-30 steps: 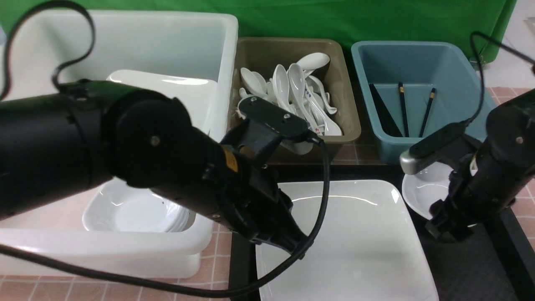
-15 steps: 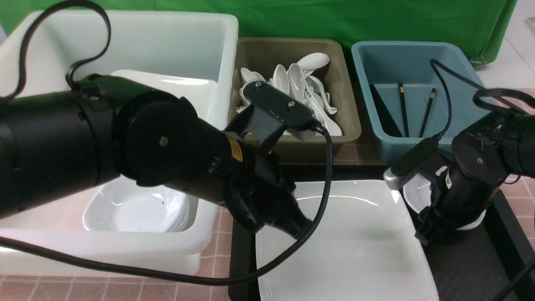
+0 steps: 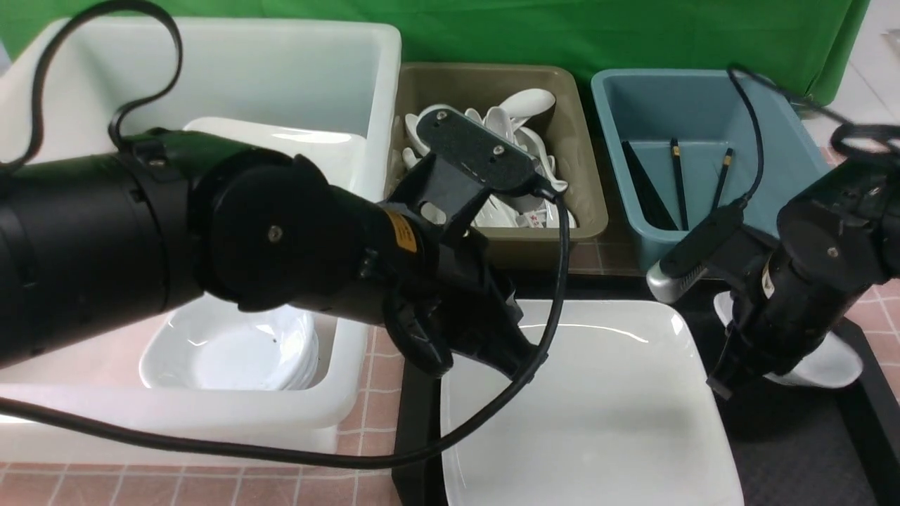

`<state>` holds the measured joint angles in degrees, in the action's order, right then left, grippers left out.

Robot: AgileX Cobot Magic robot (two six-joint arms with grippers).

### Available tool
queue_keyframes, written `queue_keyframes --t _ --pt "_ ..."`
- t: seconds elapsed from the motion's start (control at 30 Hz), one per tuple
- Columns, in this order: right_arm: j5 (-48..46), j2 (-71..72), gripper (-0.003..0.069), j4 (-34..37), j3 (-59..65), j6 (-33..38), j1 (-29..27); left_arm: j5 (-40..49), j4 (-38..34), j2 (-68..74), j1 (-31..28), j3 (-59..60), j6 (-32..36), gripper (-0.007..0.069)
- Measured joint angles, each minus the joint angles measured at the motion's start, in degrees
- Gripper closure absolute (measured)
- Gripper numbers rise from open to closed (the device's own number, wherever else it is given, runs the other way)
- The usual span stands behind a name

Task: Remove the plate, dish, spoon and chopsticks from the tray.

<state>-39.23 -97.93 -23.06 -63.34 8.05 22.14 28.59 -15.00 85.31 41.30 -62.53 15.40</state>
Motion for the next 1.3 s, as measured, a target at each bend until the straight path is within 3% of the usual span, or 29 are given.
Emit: queue_keyframes --t 0.23,0.4,0.43,0.47,0.53,0.73,0.77,0.9,1.3 --pt "-4.31 10.11 0.0584 8.79 -8.52 1.86 4.52 4.17 0.27 -4.85 -4.75 -1.29 -2.14 0.0628" --pt "-3.56 11.41 0.0584 29.85 -21.07 13.88 8.00 12.44 3.49 -13.86 -15.75 -3.23 -2.31 0.0627" --pt "-3.56 11.27 0.0584 29.84 -21.54 14.39 8.22 12.44 3.49 -14.29 -15.75 -3.23 -2.31 0.0627" --pt "-3.27 9.80 0.0584 36.44 -25.32 18.31 10.53 14.32 4.00 -18.10 -20.37 -3.35 -2.36 0.0627" --pt "-2.46 6.84 0.0584 39.98 -30.07 20.15 14.15 15.81 4.41 -21.84 -25.15 -3.35 -2.36 0.0627" --pt "-0.98 -4.78 0.0584 42.32 -41.81 21.43 22.99 20.83 5.01 -30.17 -38.59 -3.35 -3.27 0.0627" --pt "-0.98 -9.24 0.0584 42.43 -45.32 21.55 25.15 23.00 4.73 -31.70 -42.91 -3.16 -3.75 0.0627" --pt "-1.07 -19.44 0.0584 42.15 -52.01 21.63 28.32 26.72 3.37 -33.51 -48.97 -0.81 -3.77 0.0627" --pt "-1.84 -29.94 0.0563 39.40 -55.69 22.21 30.11 29.08 -4.92 -34.15 -50.32 10.52 -0.58 0.0627"
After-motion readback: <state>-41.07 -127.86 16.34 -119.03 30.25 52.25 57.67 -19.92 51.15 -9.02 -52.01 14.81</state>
